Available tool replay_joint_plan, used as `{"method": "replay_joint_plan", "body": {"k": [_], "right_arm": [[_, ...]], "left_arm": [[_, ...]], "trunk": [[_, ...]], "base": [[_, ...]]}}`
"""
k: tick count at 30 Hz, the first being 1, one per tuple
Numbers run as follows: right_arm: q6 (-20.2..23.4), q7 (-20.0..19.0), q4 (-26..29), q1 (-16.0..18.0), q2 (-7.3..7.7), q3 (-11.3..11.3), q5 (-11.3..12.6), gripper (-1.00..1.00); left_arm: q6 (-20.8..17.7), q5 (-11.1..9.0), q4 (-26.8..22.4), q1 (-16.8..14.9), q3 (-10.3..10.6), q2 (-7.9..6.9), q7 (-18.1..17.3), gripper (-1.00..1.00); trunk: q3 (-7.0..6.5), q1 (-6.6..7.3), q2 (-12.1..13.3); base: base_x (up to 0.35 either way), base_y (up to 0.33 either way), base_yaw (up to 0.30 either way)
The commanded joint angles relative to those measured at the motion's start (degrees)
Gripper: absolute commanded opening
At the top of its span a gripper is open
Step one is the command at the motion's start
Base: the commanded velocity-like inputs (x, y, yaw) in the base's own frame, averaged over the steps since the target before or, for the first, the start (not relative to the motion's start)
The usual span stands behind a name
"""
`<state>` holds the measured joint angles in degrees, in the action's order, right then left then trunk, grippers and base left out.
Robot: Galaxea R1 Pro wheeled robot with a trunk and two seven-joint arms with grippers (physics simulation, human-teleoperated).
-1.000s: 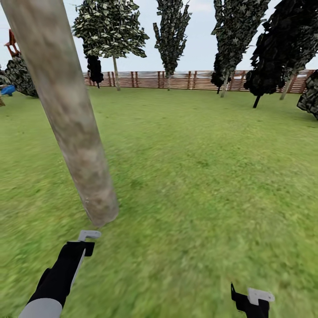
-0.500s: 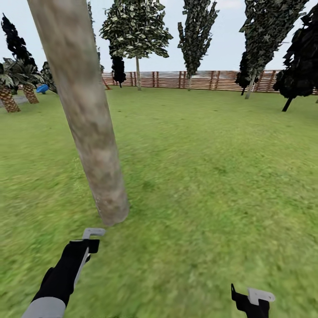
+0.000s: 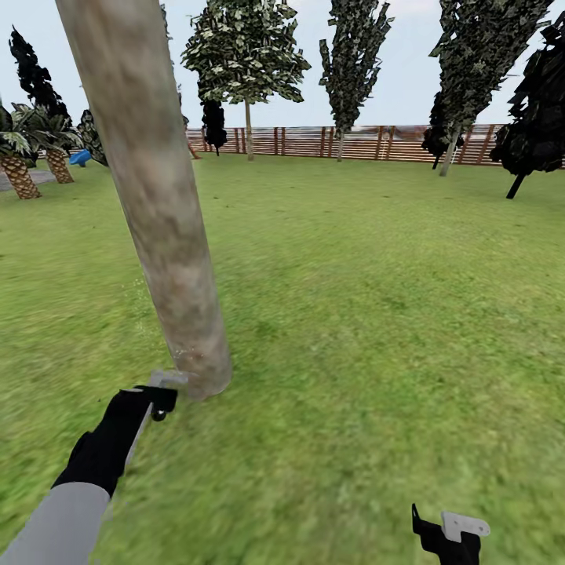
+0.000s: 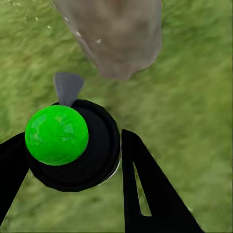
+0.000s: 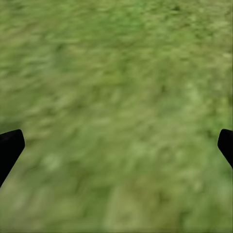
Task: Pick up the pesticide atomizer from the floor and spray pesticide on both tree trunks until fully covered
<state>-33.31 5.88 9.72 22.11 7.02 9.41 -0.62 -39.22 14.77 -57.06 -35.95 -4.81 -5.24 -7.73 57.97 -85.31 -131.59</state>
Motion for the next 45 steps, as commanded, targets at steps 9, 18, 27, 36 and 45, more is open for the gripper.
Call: {"method": "replay_joint_plan", "body": {"k": [9, 18, 27, 36, 45], "right_arm": [[-0.18, 0.10, -0.05, 0.03, 0.02, 0.08, -0.08, 1.00], [-0.18, 0.10, -0.05, 0.03, 0.02, 0.08, -0.08, 1.00], [-0.18, 0.10, -0.05, 0.03, 0.02, 0.08, -0.08, 1.00], [-0.18, 0.10, -0.05, 0.03, 0.02, 0.02, -0.08, 1.00], [-0.18, 0.10, -0.05, 0.03, 0.02, 0.00, -0.08, 1.00]], "left_arm": [[-0.40, 0.50, -0.09, -0.54, -0.12, -3.39, -9.87, -1.00], [-0.59, 0.56, -0.90, -2.32, 0.36, -6.88, -10.01, -1.00], [-1.82, 0.50, -0.95, -2.58, 3.69, -2.49, -10.02, -1.00], [-2.53, 0.43, -0.16, -2.71, 0.75, -10.95, -10.11, -1.00], [-6.38, 0.77, -0.69, -5.81, -0.54, -11.38, -10.14, -1.00]], "trunk": [[0.05, 0.01, -0.02], [0.05, 0.01, -0.02], [0.05, 0.01, -0.02], [0.05, 0.01, -0.02], [0.05, 0.01, -0.02]], "base": [[0.000, 0.000, 0.000], [0.022, 0.000, 0.000], [0.254, 0.000, 0.000], [0.005, 0.000, 0.000], [0.000, 0.000, 0.000]]}}
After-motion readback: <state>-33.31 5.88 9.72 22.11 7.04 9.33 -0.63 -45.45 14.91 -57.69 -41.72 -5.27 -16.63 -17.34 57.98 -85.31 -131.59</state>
